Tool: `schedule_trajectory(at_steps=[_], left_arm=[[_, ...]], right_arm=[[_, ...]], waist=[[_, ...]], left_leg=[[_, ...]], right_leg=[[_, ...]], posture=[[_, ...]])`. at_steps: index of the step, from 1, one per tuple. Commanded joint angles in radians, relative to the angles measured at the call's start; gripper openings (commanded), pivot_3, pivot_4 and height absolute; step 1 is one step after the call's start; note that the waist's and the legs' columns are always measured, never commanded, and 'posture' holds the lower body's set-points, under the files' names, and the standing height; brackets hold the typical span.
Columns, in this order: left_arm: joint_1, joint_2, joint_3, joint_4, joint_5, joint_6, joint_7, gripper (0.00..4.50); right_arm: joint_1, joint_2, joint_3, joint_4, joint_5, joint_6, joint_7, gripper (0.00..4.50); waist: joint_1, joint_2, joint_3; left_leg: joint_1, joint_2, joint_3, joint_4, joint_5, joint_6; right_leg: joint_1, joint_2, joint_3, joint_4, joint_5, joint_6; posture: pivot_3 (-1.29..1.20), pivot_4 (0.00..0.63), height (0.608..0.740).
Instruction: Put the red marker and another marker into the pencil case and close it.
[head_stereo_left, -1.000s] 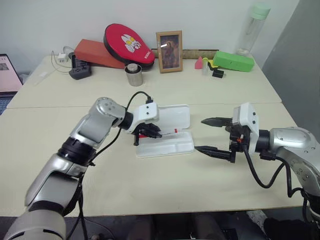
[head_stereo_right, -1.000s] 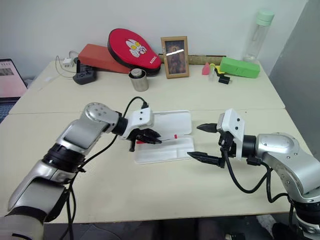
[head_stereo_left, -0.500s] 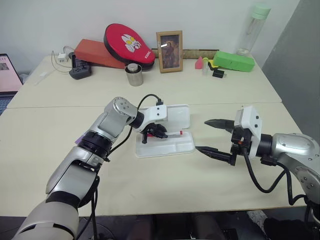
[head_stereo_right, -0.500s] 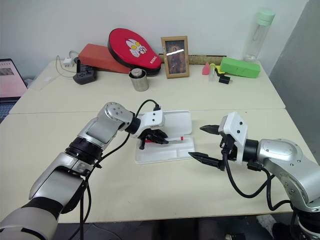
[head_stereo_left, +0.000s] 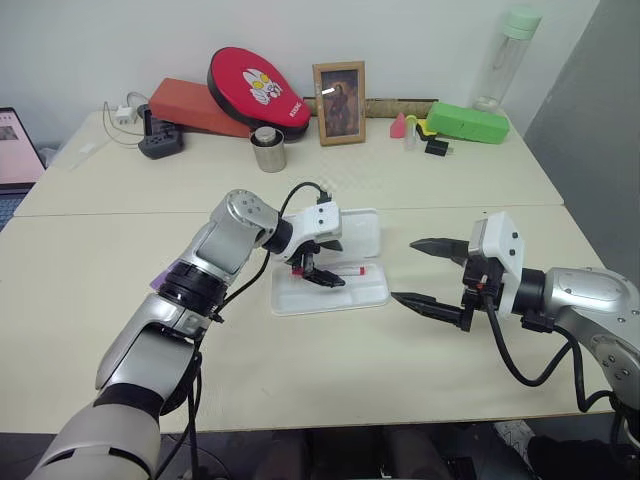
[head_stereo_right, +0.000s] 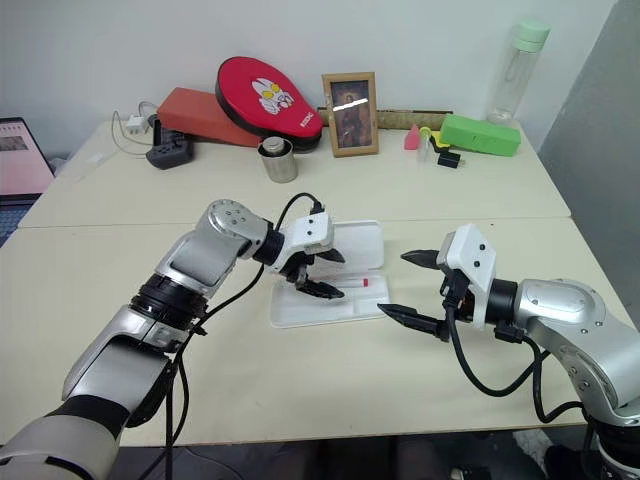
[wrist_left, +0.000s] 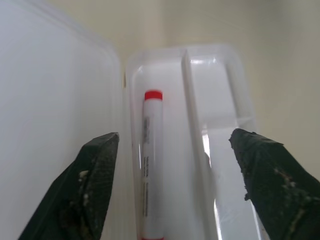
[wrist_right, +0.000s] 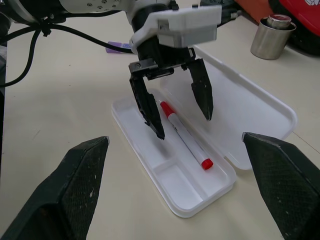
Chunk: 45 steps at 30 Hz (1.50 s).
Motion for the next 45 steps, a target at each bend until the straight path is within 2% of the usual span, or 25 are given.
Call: schedule_trajectory(at_steps=[1, 5, 7, 11, 13, 15, 18, 21, 26, 32, 38, 45], left_arm=[[0.021, 0.027, 0.087, -0.151, -0.093, 0.088, -0.012, 4.49], [0.062, 0.131, 0.283, -0.306, -0.235, 0.279, 0.021, 4.49], [0.089, 0.218, 0.380, -0.322, -0.271, 0.333, 0.040, 4.49], [0.115, 0.327, 0.514, -0.307, -0.322, 0.403, 0.092, 4.49], [0.167, 0.403, 0.556, -0.240, -0.297, 0.365, 0.103, 4.49], [0.240, 0.474, 0.539, -0.148, -0.227, 0.266, 0.119, 4.49], [0.309, 0.517, 0.482, -0.006, -0.131, 0.120, 0.174, 4.49], [0.352, 0.523, 0.452, 0.137, -0.080, 0.013, 0.185, 4.49], [0.315, 0.484, 0.410, 0.346, -0.019, -0.142, 0.224, 4.49], [0.221, 0.405, 0.365, 0.524, 0.013, -0.180, 0.211, 4.49], [0.179, 0.373, 0.337, 0.627, 0.035, -0.154, 0.173, 4.49], [0.171, 0.371, 0.330, 0.695, 0.054, -0.119, 0.182, 3.26]], right_arm=[[-0.012, -0.010, -0.029, -0.015, 0.022, -0.019, 0.014, 4.50], [-0.042, -0.007, -0.029, -0.009, 0.043, -0.020, 0.031, 4.50], [-0.062, 0.002, -0.024, -0.001, 0.060, -0.018, 0.040, 4.50], [-0.099, 0.019, -0.010, 0.020, 0.082, -0.025, 0.056, 4.50], [-0.131, 0.036, 0.016, 0.033, 0.089, -0.029, 0.068, 4.50], [-0.157, 0.048, 0.050, 0.041, 0.085, -0.033, 0.084, 4.50], [-0.181, 0.065, 0.082, 0.057, 0.076, -0.043, 0.098, 4.50], [-0.198, 0.070, 0.106, 0.075, 0.061, -0.056, 0.111, 4.50], [-0.216, 0.071, 0.120, 0.087, 0.050, -0.059, 0.115, 4.50], [-0.205, 0.061, 0.102, 0.071, 0.056, -0.048, 0.109, 4.50], [-0.190, 0.051, 0.090, 0.051, 0.064, -0.039, 0.093, 4.50], [-0.182, 0.045, 0.083, 0.040, 0.065, -0.031, 0.077, 4.50]], waist=[[-0.002, 0.000, 0.000], [-0.008, 0.000, 0.000], [-0.013, 0.000, 0.000], [-0.012, 0.000, 0.000], [-0.008, 0.000, 0.000], [-0.010, 0.000, 0.000], [-0.008, 0.000, 0.000], [0.000, 0.000, 0.000], [0.007, -0.001, -0.001], [0.006, -0.001, -0.001], [-0.002, -0.001, -0.001], [-0.002, -0.001, -0.001]], left_leg=[[0.000, 0.000, 0.000, 0.000, 0.000, 0.000], [0.001, 0.001, -0.001, 0.000, 0.000, 0.000], [0.001, 0.002, -0.001, 0.000, 0.000, 0.000], [0.002, 0.002, -0.003, 0.000, 0.000, 0.000], [0.002, 0.001, -0.002, 0.000, 0.000, 0.000], [0.002, 0.001, -0.002, 0.000, 0.000, 0.000], [0.004, 0.002, 0.000, -0.002, 0.000, 0.000], [0.003, 0.001, -0.001, -0.001, 0.000, 0.000], [0.000, 0.000, -0.001, 0.000, 0.000, 0.000], [0.000, 0.000, -0.001, 0.000, 0.000, 0.000], [0.001, 0.000, 0.000, -0.001, 0.000, 0.000], [0.002, 0.000, -0.001, 0.000, 0.000, 0.000]], right_leg=[[0.000, 0.000, 0.000, 0.000, 0.000, 0.000], [0.000, 0.001, 0.001, 0.001, 0.000, 0.000], [0.000, 0.001, 0.001, 0.001, 0.000, 0.000], [0.001, 0.002, 0.000, 0.001, 0.000, 0.000], [0.001, 0.001, 0.000, 0.001, 0.000, 0.000], [0.001, 0.001, 0.001, 0.000, 0.000, 0.000], [0.000, 0.001, 0.002, 0.001, 0.000, 0.000], [0.000, 0.000, 0.001, 0.001, 0.000, 0.000], [-0.001, -0.001, -0.001, 0.000, 0.000, 0.000], [-0.001, -0.001, -0.001, 0.000, 0.000, 0.000], [-0.001, -0.001, 0.000, 0.001, 0.000, 0.000], [-0.001, -0.001, 0.000, 0.003, 0.000, 0.000]], posture=[[0.00, 0.150, 0.740], [0.00, 0.150, 0.740], [0.00, 0.150, 0.740], [0.00, 0.150, 0.740], [0.00, 0.150, 0.740], [0.00, 0.150, 0.740], [0.00, 0.150, 0.740], [0.00, 0.150, 0.740], [0.00, 0.150, 0.740], [0.00, 0.150, 0.740], [0.00, 0.150, 0.740], [0.00, 0.150, 0.740]])
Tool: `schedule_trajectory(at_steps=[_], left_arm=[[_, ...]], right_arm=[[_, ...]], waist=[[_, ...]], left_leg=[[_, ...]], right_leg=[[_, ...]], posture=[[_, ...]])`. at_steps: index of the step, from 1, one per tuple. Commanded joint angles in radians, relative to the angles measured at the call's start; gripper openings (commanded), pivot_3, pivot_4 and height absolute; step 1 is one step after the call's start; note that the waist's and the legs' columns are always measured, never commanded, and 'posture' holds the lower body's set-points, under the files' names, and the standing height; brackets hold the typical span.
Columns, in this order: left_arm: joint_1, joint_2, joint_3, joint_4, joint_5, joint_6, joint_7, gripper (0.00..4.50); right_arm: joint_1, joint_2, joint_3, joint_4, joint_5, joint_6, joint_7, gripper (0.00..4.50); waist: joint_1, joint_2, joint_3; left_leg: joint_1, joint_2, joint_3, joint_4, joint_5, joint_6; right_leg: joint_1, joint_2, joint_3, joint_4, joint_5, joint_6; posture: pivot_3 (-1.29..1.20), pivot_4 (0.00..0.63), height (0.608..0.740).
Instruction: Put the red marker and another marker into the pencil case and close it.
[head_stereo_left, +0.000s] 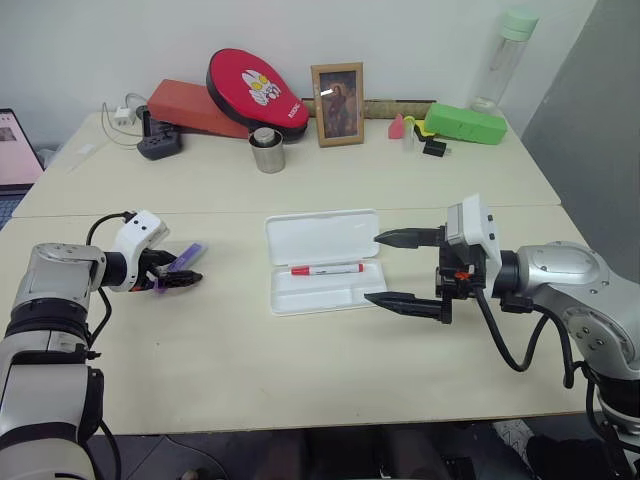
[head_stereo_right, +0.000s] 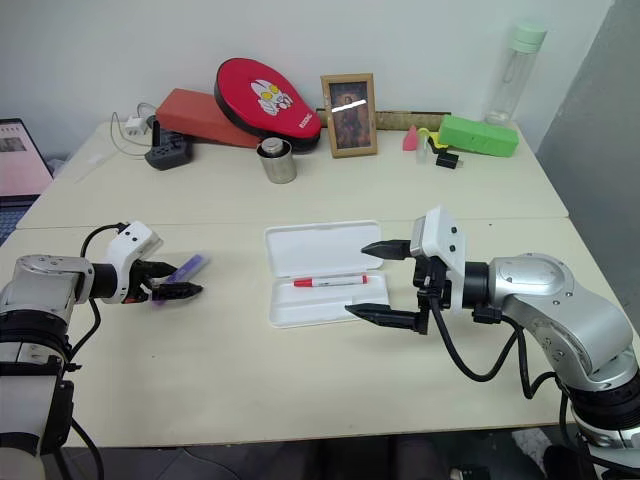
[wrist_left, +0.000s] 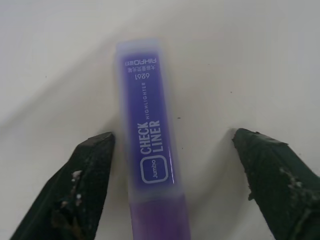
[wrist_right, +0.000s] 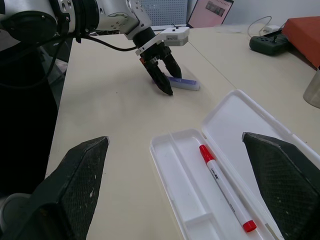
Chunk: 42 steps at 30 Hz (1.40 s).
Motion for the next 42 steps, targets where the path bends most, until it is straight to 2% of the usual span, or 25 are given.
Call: schedule_trajectory(at_steps=[1, 11, 16, 19, 22, 26, 28, 30, 34, 37, 42], left_arm=[[0.017, 0.001, -0.015, 0.045, 0.027, 0.014, -0.006, 3.08], [0.066, 0.006, 0.010, -0.007, 0.000, 0.043, -0.040, 1.23], [0.082, 0.005, 0.028, -0.033, -0.009, 0.049, -0.024, 1.19], [0.109, 0.016, 0.055, -0.128, -0.035, 0.070, -0.029, 1.19], [0.269, 0.097, 0.092, -0.579, -0.156, 0.119, -0.183, 1.19], [0.345, 0.142, 0.092, -0.923, -0.261, 0.265, -0.235, 1.19], [0.320, 0.129, 0.060, -1.043, -0.300, 0.337, -0.224, 1.19], [0.277, 0.101, 0.020, -1.090, -0.303, 0.368, -0.196, 1.19], [0.135, -0.035, -0.147, -1.109, -0.249, 0.375, -0.145, 1.19], [0.065, -0.106, -0.254, -0.995, -0.170, 0.304, -0.131, 1.19], [0.000, -0.195, -0.339, -0.879, -0.141, 0.243, -0.164, 1.19]], right_arm=[[0.004, -0.010, -0.036, -0.031, 0.013, -0.004, -0.007, 4.50], [-0.007, -0.014, -0.029, -0.013, 0.004, -0.011, 0.004, 4.50], [-0.008, -0.016, -0.028, -0.006, -0.001, -0.017, 0.013, 4.50], [-0.006, -0.020, -0.040, -0.006, 0.008, -0.018, 0.022, 4.50], [0.007, -0.053, -0.099, -0.022, 0.049, -0.011, 0.056, 4.50], [0.032, -0.095, -0.143, -0.030, 0.078, -0.014, 0.093, 4.50], [0.037, -0.105, -0.162, -0.027, 0.089, -0.016, 0.102, 4.50], [0.037, -0.111, -0.164, -0.020, 0.082, -0.021, 0.103, 4.50], [0.073, -0.138, -0.171, -0.003, 0.031, -0.042, 0.096, 4.50], [0.095, -0.138, -0.180, -0.026, 0.025, -0.037, 0.074, 4.50], [0.145, -0.139, -0.182, -0.067, 0.014, -0.024, 0.024, 4.50]], waist=[[0.000, 0.000, 0.000], [0.000, 0.001, -0.001], [0.000, 0.001, -0.001], [0.000, 0.001, -0.001], [-0.004, 0.001, -0.001], [0.008, 0.000, 0.000], [0.010, 0.000, 0.000], [0.009, 0.001, 0.000], [0.012, 0.001, 0.000], [0.003, 0.000, 0.000], [-0.003, 0.000, 0.000]], left_leg=[[0.000, 0.000, 0.000, 0.000, 0.000, 0.000], [0.001, 0.000, 0.000, 0.000, 0.000, 0.000], [0.001, 0.000, 0.000, 0.000, 0.000, 0.000], [0.001, 0.000, 0.001, 0.000, 0.000, 0.000], [0.000, 0.001, 0.001, 0.000, 0.000, 0.000], [-0.002, 0.002, -0.002, 0.000, 0.000, 0.000], [-0.002, 0.001, -0.004, 0.000, 0.000, 0.000], [-0.001, 0.000, -0.003, 0.000, 0.000, 0.000], [-0.001, 0.000, 0.001, 0.001, 0.000, 0.000], [-0.002, -0.001, 0.003, 0.001, 0.000, 0.000], [-0.001, 0.000, 0.003, 0.000, 0.000, 0.000]], right_leg=[[0.000, 0.000, 0.000, 0.000, 0.000, 0.000], [0.000, 0.000, 0.001, 0.000, 0.000, 0.000], [0.000, 0.000, 0.001, 0.001, 0.000, 0.000], [0.000, 0.000, 0.001, 0.001, 0.000, 0.000], [0.000, -0.001, 0.002, 0.000, 0.000, 0.000], [0.000, -0.003, 0.002, -0.003, 0.000, 0.000], [0.001, -0.003, 0.001, -0.003, 0.000, 0.000], [0.002, -0.001, 0.001, -0.003, 0.000, 0.000], [0.003, 0.000, -0.001, -0.003, 0.000, 0.000], [0.002, 0.000, 0.000, -0.003, 0.000, 0.001], [0.001, 0.003, 0.000, -0.002, 0.000, 0.000]], posture=[[0.00, 0.150, 0.740], [0.00, 0.150, 0.740], [0.00, 0.150, 0.740], [0.00, 0.150, 0.740], [0.00, 0.150, 0.740], [0.00, 0.150, 0.740], [0.00, 0.150, 0.740], [0.00, 0.150, 0.740], [0.00, 0.150, 0.740], [0.00, 0.150, 0.740], [0.00, 0.150, 0.740]])
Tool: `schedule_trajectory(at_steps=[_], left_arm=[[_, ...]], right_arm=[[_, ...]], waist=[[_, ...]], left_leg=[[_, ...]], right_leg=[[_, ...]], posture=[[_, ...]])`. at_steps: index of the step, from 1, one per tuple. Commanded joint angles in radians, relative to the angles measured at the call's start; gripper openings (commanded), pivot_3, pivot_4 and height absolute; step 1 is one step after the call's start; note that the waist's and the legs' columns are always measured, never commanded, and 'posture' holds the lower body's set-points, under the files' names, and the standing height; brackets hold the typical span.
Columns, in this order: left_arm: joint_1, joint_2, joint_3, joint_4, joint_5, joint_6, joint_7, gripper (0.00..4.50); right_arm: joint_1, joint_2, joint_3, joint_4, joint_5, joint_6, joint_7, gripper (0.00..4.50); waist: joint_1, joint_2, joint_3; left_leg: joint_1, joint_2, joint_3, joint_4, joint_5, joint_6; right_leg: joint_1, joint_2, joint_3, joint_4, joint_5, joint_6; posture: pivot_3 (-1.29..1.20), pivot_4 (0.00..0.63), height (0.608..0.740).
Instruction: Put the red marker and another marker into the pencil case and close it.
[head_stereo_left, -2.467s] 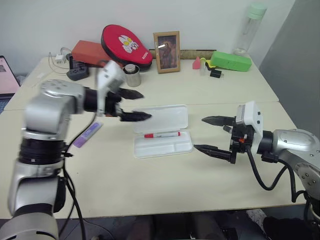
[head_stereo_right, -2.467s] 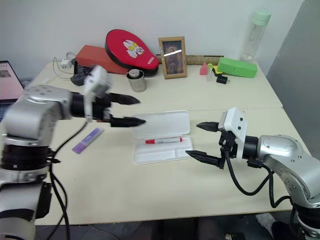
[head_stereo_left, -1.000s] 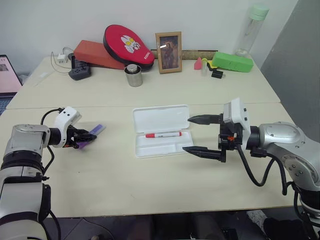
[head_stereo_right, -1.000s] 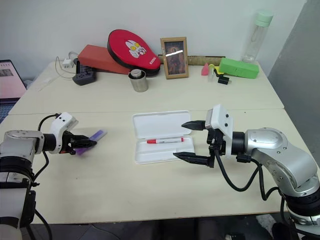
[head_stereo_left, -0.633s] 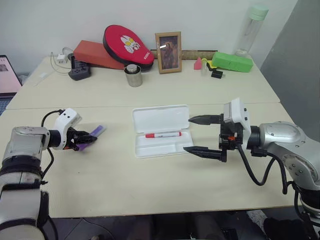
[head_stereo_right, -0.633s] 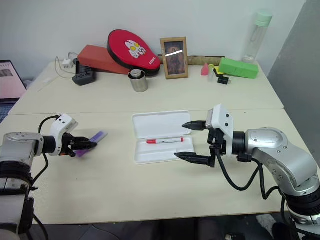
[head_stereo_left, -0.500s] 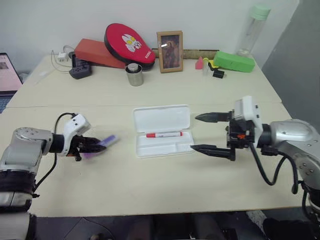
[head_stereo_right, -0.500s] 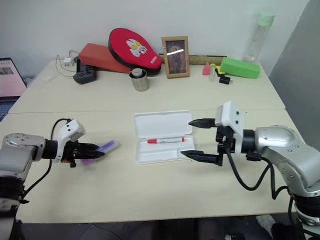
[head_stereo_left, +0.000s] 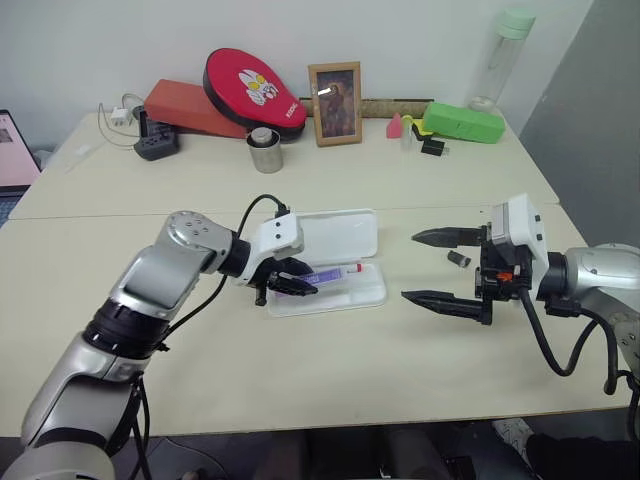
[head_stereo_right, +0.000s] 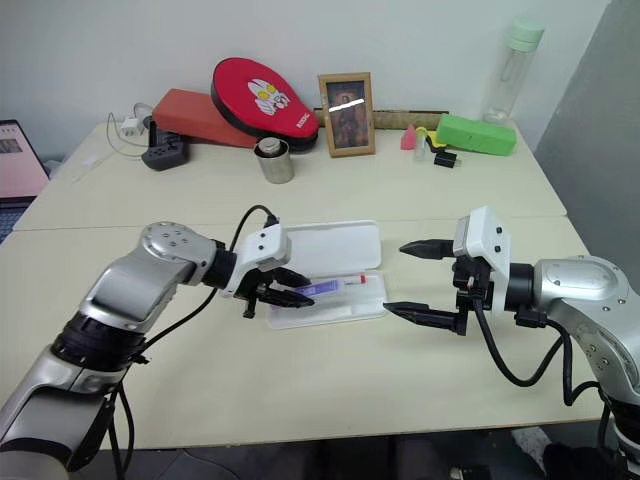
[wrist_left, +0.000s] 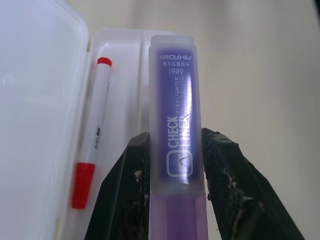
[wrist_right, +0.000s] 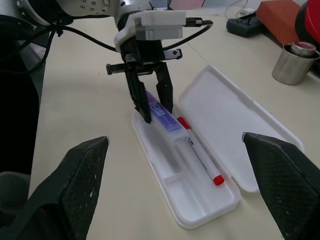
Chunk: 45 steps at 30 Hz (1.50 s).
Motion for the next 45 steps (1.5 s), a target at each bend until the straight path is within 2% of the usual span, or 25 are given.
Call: schedule_trajectory(at_steps=[1, 9, 26, 27, 36, 40, 45], left_arm=[[-0.036, -0.032, -0.049, 0.065, 0.044, -0.073, -0.017, 1.19], [-0.020, 0.011, -0.055, 0.111, 0.097, -0.145, -0.041, 1.19], [-0.024, -0.022, -0.049, 0.126, 0.101, -0.132, -0.060, 1.19], [-0.024, -0.022, -0.048, 0.125, 0.098, -0.132, -0.062, 1.75], [-0.023, -0.026, -0.038, 0.100, 0.085, -0.101, -0.062, 3.52], [-0.017, -0.025, -0.028, 0.079, 0.070, -0.077, -0.063, 4.47], [-0.021, -0.069, 0.046, 0.023, -0.025, -0.027, -0.040, 4.47]], right_arm=[[0.025, -0.006, -0.035, -0.070, 0.001, 0.002, -0.048, 4.50], [0.080, -0.014, -0.082, -0.130, 0.032, 0.029, -0.106, 4.50], [0.077, -0.011, -0.064, -0.115, 0.024, 0.019, -0.109, 4.50], [0.076, -0.011, -0.063, -0.113, 0.023, 0.019, -0.110, 4.50], [0.077, -0.009, -0.061, -0.108, 0.020, 0.015, -0.106, 4.50], [0.080, -0.008, -0.064, -0.109, 0.022, 0.014, -0.106, 4.50], [0.068, 0.018, -0.064, -0.039, -0.018, 0.004, -0.145, 4.50]], waist=[[0.002, 0.000, 0.000], [0.006, 0.000, 0.000], [0.006, 0.000, 0.000], [0.006, 0.000, 0.000], [0.006, 0.000, 0.000], [0.006, 0.000, 0.000], [0.007, 0.000, 0.000]], left_leg=[[0.000, 0.000, 0.000, 0.000, 0.000, 0.000], [-0.001, 0.001, -0.001, 0.000, 0.000, 0.000], [-0.001, 0.000, -0.002, 0.000, 0.000, 0.000], [-0.001, 0.000, -0.002, 0.000, 0.000, 0.000], [-0.001, 0.000, -0.002, 0.000, 0.000, 0.000], [-0.001, 0.000, -0.002, 0.000, 0.000, 0.000], [-0.001, 0.000, -0.002, 0.001, 0.000, 0.000]], right_leg=[[0.000, 0.000, 0.000, 0.000, 0.000, 0.000], [0.000, -0.002, 0.001, -0.001, 0.000, 0.000], [0.001, -0.002, 0.000, -0.001, 0.000, 0.000], [0.001, -0.002, 0.000, -0.001, 0.000, 0.000], [0.001, -0.002, 0.000, -0.001, 0.000, 0.000], [0.001, -0.002, 0.000, -0.001, 0.000, 0.000], [0.001, -0.002, 0.000, -0.001, 0.000, 0.000]], posture=[[0.00, 0.150, 0.740], [0.00, 0.150, 0.740], [0.00, 0.150, 0.740], [0.00, 0.150, 0.740], [0.00, 0.150, 0.740], [0.00, 0.150, 0.740], [0.00, 0.150, 0.740]])
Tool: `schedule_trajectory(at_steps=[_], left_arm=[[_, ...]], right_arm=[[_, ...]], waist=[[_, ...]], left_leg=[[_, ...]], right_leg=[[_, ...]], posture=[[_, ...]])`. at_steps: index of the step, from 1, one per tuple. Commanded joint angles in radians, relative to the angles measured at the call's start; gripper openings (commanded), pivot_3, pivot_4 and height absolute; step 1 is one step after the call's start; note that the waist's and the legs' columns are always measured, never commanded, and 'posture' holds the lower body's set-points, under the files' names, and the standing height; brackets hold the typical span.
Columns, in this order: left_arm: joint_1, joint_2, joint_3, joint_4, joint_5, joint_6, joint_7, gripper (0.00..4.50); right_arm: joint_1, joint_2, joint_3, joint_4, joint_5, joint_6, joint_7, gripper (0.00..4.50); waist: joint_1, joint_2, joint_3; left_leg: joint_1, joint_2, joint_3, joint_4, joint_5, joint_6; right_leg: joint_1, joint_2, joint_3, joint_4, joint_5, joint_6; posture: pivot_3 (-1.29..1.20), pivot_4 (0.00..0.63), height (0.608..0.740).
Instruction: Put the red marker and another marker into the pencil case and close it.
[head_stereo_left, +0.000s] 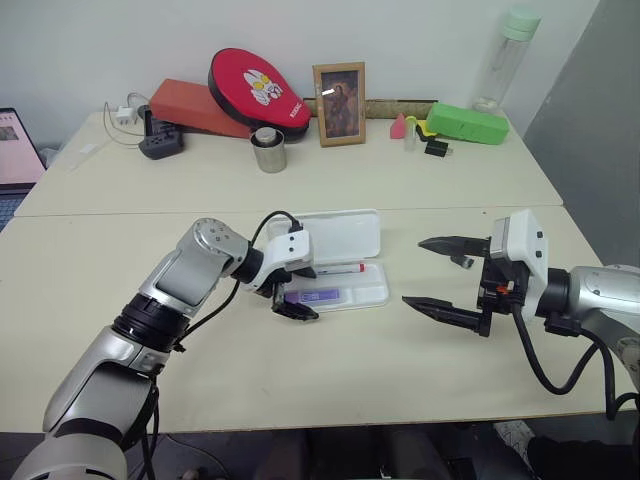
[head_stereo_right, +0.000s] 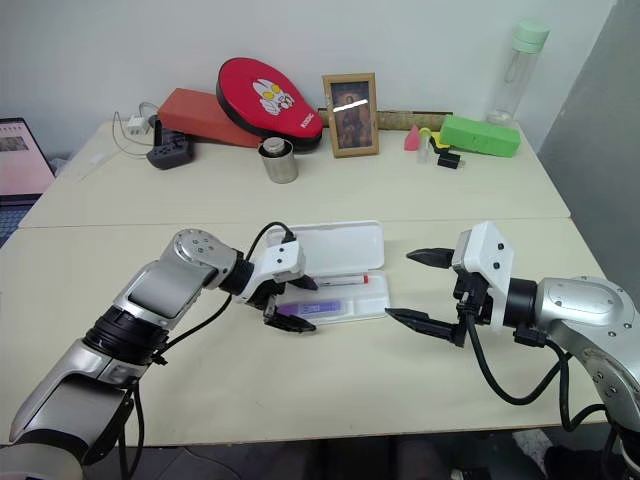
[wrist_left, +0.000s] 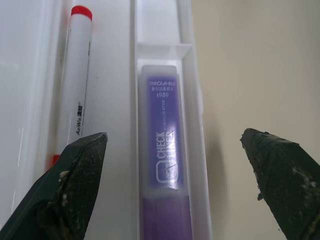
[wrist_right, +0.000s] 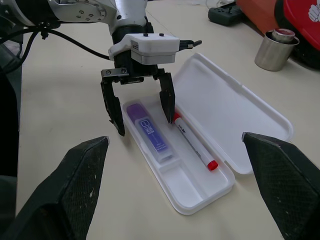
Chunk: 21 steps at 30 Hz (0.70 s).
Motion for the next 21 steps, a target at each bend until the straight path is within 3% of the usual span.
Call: schedule_trajectory(at_steps=[1, 9, 15, 21], left_arm=[[-0.012, -0.043, 0.098, -0.080, -0.102, 0.034, 0.018, 4.47], [-0.011, -0.278, 0.245, -0.175, -0.254, 0.038, 0.217, 4.47], [0.013, -0.354, 0.253, -0.181, -0.241, -0.069, 0.304, 4.47], [0.019, -0.368, 0.247, -0.190, -0.251, -0.081, 0.340, 4.47]], right_arm=[[-0.024, 0.011, -0.017, 0.064, -0.042, -0.021, -0.046, 4.50], [-0.130, 0.015, 0.095, 0.489, -0.286, -0.063, -0.122, 4.50], [-0.282, 0.056, 0.231, 0.891, -0.446, -0.177, -0.039, 4.50], [-0.375, 0.103, 0.264, 1.085, -0.506, -0.255, 0.056, 4.50]], waist=[[0.001, 0.000, 0.000], [0.000, 0.000, 0.000], [-0.006, 0.001, 0.000], [-0.001, 0.001, 0.000]], left_leg=[[0.000, 0.000, 0.000, 0.000, 0.000, 0.000], [0.000, -0.001, 0.002, 0.001, 0.000, 0.000], [0.002, 0.000, 0.005, 0.001, 0.000, 0.000], [0.001, -0.001, 0.005, 0.001, 0.001, -0.002]], right_leg=[[0.000, 0.000, 0.000, 0.000, 0.000, 0.000], [0.001, -0.001, 0.001, 0.000, 0.000, 0.000], [0.000, -0.001, 0.002, 0.001, 0.000, 0.000], [0.000, -0.001, 0.002, -0.001, 0.000, 0.000]], posture=[[0.00, 0.150, 0.740], [0.00, 0.150, 0.740], [0.00, 0.150, 0.740], [0.00, 0.150, 0.740]])
